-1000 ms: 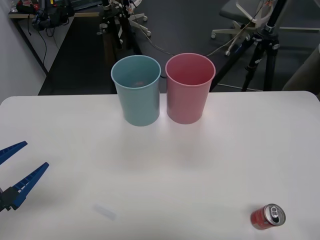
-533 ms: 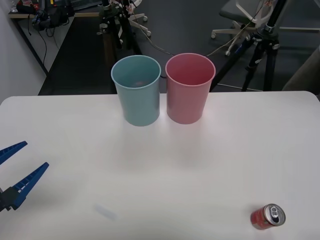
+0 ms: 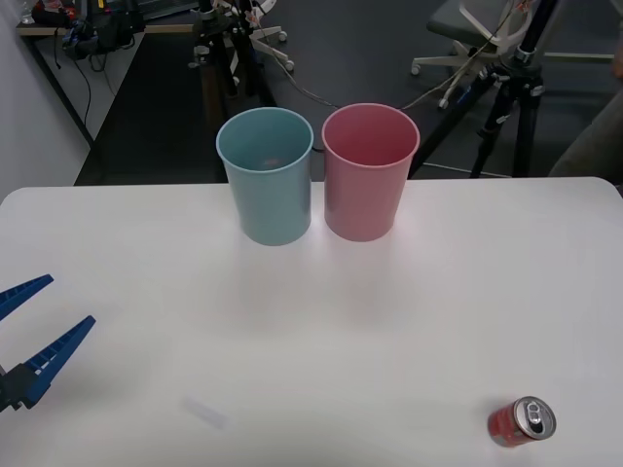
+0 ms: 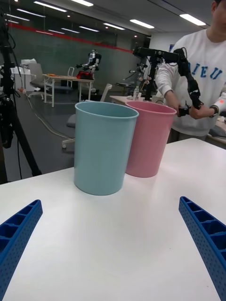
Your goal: Grasp the object on the table and drop it into the matching bin: aluminum can to the light blue bin, PET bottle to the pink bin.
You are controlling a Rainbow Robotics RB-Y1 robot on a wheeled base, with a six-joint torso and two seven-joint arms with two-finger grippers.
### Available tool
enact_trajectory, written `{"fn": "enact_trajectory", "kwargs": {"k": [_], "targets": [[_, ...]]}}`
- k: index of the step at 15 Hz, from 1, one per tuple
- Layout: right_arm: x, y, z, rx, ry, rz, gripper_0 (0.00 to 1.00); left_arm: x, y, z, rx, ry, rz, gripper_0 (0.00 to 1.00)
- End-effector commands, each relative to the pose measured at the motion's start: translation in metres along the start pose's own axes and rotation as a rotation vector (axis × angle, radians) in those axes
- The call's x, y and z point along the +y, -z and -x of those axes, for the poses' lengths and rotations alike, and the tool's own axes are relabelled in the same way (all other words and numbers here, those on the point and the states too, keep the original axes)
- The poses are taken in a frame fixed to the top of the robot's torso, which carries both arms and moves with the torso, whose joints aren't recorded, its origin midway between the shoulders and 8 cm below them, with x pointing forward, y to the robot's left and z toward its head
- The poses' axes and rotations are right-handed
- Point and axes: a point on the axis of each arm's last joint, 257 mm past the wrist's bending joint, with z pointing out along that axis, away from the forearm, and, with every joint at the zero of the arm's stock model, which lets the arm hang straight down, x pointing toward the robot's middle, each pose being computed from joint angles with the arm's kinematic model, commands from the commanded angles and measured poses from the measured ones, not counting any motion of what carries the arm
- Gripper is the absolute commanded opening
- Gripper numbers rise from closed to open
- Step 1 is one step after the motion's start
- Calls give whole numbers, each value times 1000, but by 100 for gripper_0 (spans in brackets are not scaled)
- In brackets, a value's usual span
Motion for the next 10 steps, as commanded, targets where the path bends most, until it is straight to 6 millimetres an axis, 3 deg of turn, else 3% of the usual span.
{"fn": "enact_trajectory", "kwargs": {"k": [1,10], "targets": [[0,-13,-9,-15,-2,-5,100,0,0,0,0,0,0,100],[11,-55,-16,-61,-7,10,100,0,0,0,0,0,0,100]]}}
